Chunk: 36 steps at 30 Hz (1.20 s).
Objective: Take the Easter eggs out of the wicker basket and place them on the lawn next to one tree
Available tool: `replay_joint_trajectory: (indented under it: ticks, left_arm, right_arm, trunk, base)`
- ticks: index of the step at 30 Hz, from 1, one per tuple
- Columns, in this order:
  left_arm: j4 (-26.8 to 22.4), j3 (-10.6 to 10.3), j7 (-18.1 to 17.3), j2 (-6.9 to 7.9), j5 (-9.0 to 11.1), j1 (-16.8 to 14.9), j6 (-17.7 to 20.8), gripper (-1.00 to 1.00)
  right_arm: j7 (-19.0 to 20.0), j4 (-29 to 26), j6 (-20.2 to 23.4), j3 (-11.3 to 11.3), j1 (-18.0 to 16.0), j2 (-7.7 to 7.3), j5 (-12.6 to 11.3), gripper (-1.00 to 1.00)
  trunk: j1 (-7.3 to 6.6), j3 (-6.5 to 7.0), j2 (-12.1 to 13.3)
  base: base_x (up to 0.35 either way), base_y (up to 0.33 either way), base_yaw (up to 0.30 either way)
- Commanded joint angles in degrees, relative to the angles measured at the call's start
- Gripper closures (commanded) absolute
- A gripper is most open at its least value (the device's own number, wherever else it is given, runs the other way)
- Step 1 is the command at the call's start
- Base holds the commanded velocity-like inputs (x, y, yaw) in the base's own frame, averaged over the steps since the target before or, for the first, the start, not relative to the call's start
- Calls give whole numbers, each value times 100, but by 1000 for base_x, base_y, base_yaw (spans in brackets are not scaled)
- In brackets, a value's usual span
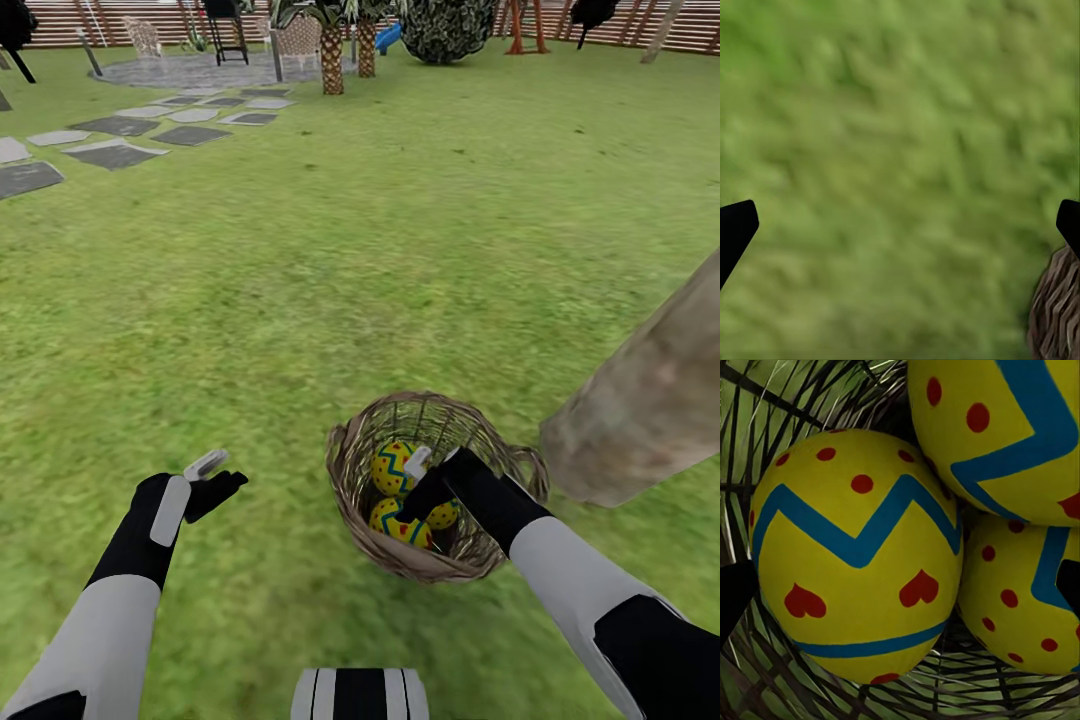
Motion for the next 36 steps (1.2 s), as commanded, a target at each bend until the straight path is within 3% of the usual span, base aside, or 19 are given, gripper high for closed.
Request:
replay_joint_trajectory:
  ticks: [1, 12, 20, 36]
  left_arm:
    - [-7, 3, 46, -1, 61, -2, 21, -100]
    - [-7, 3, 46, -4, 61, -2, 20, -100]
    - [-7, 3, 46, -4, 61, -2, 19, -100]
    - [-1, 0, 46, -9, 61, -2, 14, -100]
  right_arm:
    - [45, -11, 6, 14, -3, -4, 58, -100]
    - [290, -16, 6, 10, -3, -4, 53, -100]
    - [297, -17, -2, 3, -3, -4, 46, -100]
    - [284, -174, 0, 1, -3, 4, 46, -100]
  trunk:
    - [-1, -4, -2]
    - [12, -115, -8]
    - [27, -248, -16]
    - [43, -381, -24]
  base:
    - [0, 0, 0]
    - [0, 0, 0]
    - [0, 0, 0]
    - [0, 0, 0]
